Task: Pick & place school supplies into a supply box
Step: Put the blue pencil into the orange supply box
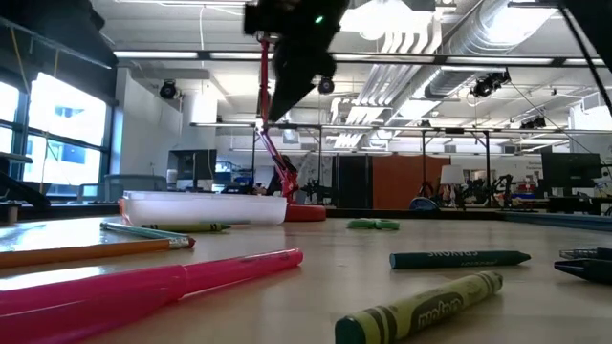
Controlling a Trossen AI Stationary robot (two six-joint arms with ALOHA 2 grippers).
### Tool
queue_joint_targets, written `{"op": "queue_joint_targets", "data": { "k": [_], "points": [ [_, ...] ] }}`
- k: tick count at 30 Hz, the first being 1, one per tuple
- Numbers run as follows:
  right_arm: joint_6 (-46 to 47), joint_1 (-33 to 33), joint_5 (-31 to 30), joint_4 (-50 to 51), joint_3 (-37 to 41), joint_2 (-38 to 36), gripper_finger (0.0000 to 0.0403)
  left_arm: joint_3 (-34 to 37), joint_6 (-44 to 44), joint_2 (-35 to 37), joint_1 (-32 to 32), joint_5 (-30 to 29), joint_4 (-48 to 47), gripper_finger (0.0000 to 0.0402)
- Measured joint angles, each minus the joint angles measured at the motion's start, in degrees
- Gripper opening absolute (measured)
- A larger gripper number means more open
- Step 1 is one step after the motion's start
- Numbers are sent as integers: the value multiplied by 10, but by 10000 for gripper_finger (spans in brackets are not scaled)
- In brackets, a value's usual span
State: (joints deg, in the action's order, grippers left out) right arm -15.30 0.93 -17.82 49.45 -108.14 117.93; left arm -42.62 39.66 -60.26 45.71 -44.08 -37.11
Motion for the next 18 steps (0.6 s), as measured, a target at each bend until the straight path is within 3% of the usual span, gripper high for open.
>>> {"op": "queue_joint_targets", "data": {
  "k": [4, 7, 10, 16, 18],
  "points": [
    [39, -5, 27, -16, 96, -100, 119, 73, -134, -10, -8, 63, 247, 101],
    [70, -2, 23, -86, 199, -183, 119, 114, -200, -18, -39, 85, 366, 101],
    [105, 10, 17, -179, 309, -270, 119, 143, -228, -32, -92, 115, 423, 101],
    [140, 34, 19, -377, 514, -407, 119, 171, -272, -103, -213, 258, 530, 101],
    [140, 39, 18, -452, 568, -441, 119, 173, -289, -120, -235, 267, 530, 101]
  ]
}}
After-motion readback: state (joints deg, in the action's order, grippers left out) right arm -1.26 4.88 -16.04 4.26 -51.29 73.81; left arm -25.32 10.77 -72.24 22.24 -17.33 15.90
